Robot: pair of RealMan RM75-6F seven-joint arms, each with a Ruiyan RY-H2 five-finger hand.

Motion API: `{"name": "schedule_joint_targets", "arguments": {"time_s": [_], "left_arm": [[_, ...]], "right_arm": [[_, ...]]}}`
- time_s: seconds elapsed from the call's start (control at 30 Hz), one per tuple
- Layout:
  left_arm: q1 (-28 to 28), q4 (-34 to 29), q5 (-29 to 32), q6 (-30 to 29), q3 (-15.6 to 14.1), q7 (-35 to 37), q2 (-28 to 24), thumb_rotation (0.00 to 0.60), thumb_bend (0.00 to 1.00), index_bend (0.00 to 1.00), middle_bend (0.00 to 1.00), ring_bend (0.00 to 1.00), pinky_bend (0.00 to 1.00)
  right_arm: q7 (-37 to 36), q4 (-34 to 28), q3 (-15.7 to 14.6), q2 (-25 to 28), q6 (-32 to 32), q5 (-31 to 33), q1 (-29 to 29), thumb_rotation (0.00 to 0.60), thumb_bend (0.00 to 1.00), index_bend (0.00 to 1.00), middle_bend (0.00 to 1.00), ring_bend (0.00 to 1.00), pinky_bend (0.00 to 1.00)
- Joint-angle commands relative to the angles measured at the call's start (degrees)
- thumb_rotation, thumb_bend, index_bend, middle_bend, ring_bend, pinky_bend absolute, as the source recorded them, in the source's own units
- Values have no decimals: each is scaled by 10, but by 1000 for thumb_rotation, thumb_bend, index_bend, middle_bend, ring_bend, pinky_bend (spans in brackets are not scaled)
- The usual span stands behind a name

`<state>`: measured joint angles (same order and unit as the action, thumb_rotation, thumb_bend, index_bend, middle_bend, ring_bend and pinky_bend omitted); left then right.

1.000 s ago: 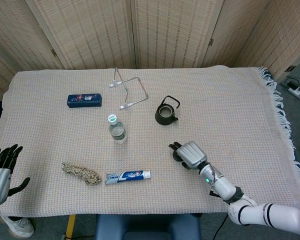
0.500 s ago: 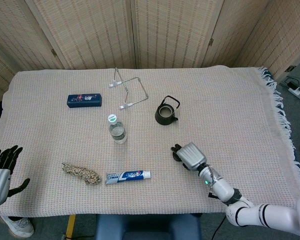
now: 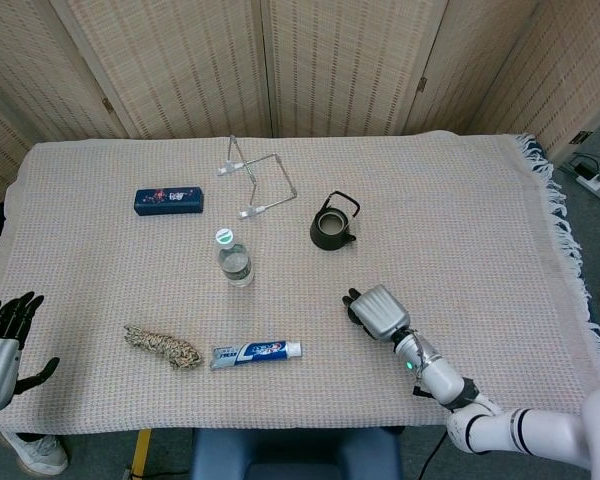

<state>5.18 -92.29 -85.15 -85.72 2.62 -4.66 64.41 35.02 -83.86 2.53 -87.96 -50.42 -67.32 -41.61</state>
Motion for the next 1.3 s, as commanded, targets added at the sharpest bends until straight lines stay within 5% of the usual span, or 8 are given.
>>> {"name": "schedule_joint_targets", "arguments": {"time_s": [0.03, 0.3, 0.63, 0.83, 1.3], "left_arm": [[0, 1, 0, 0, 0, 2, 1, 600, 212, 47, 15, 43, 0], [1, 6, 0, 2, 1, 7, 4, 600, 212, 47, 15, 43, 0], [3, 1, -4, 1, 1, 3, 1, 600, 212, 47, 15, 43, 0], [3, -5, -4, 2, 1, -3, -1, 600, 212, 46, 15, 43, 0], [1, -13, 7, 6, 1, -16, -5, 600, 212, 47, 15, 43, 0]], "right_arm": [[-1, 3, 1, -3, -3, 0, 0, 600, 344, 327, 336, 866, 936], [-6, 0, 10, 0, -13, 5, -1, 600, 345, 389, 388, 888, 958], [-31, -13, 105, 44, 9, 59, -58, 600, 345, 398, 388, 886, 958], [-16, 38, 132, 30, 41, 100, -108, 600, 344, 411, 388, 886, 958], [17, 220, 133, -62, 106, 196, -202, 600, 344, 413, 374, 882, 958]]}}
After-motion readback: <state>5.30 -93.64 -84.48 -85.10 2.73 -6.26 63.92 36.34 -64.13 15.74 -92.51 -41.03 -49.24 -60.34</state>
